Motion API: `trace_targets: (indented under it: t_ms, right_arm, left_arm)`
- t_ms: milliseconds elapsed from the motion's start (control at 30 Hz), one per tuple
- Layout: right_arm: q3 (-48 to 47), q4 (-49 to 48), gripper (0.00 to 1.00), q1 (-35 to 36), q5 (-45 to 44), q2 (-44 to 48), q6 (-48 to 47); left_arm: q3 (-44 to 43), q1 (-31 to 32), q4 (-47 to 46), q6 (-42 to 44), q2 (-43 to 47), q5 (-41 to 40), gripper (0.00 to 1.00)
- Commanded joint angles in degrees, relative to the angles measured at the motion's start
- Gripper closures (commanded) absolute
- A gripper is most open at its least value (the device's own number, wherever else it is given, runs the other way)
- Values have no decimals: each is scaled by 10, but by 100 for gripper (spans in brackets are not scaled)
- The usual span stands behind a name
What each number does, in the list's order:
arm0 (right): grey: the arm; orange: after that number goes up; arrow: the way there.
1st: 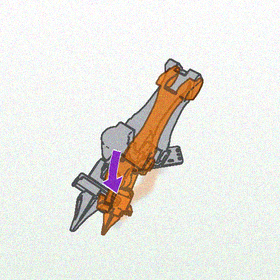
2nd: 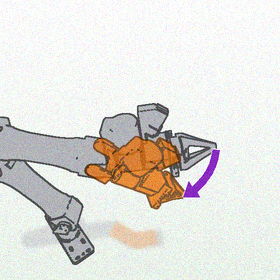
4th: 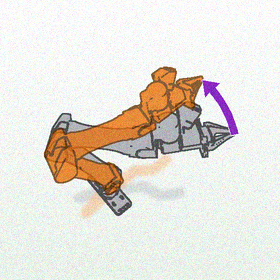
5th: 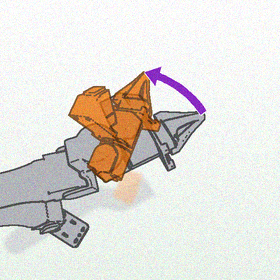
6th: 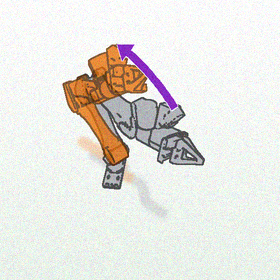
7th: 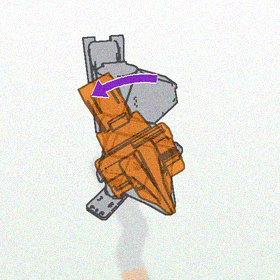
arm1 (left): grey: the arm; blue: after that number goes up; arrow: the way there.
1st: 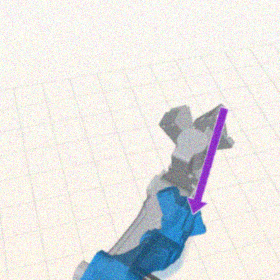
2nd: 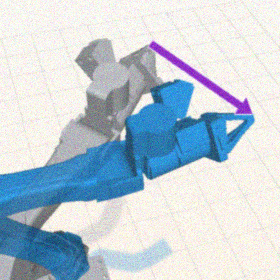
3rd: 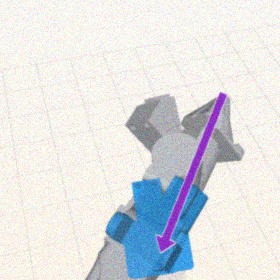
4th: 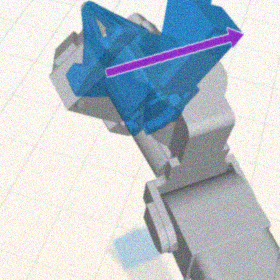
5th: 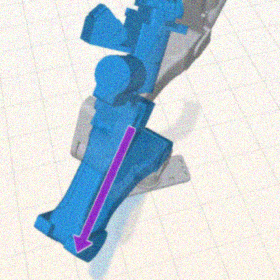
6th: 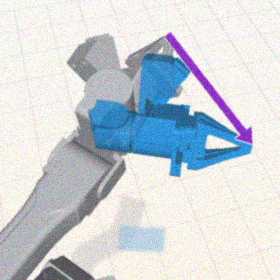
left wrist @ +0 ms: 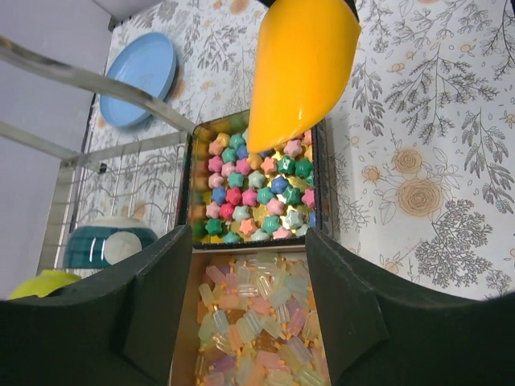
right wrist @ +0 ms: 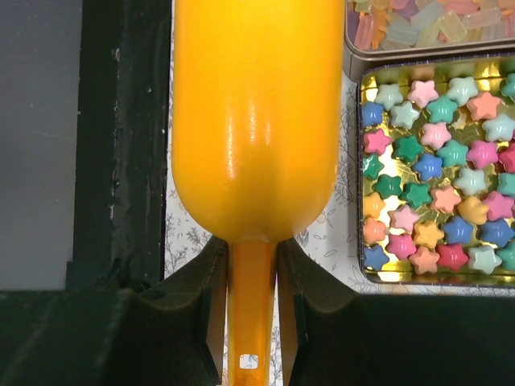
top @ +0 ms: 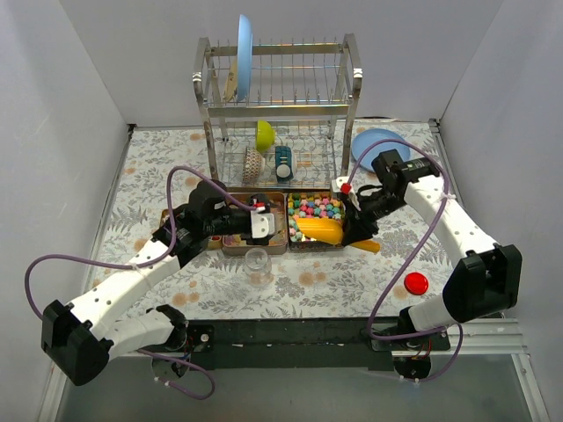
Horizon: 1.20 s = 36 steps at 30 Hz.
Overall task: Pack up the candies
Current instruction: Pick up the spatula from the center of the board.
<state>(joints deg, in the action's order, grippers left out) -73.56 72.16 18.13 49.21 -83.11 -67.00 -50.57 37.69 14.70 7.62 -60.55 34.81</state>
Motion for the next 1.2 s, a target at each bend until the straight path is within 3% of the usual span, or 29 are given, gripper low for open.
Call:
trace_targets:
  t_ms: [0, 600, 833, 1000, 1067, 1167]
  right_arm:
    - [-24, 21, 99, 11, 33, -11, 13]
    - [-55, -9, 99, 55, 40, -60, 37]
    - [-52, -18, 99, 74, 39, -65, 46]
    - [-50, -25, 99, 80, 44, -73, 60]
    - [-60, -23, 94, 80, 41, -76, 65]
    - [-77, -17, 80, 80, 18, -68, 73]
  left_arm:
    - [8, 1, -62, 43, 6, 66, 43]
    - [-14, 26, -97, 93, -56, 122, 53]
    - [-12, 34, -105, 118, -66, 125, 71]
    - [-8, 34, -104, 117, -69, 134, 93]
    - [-2, 34, -103, 120, -66, 136, 100]
    - [-11, 34, -82, 115, -64, 126, 100]
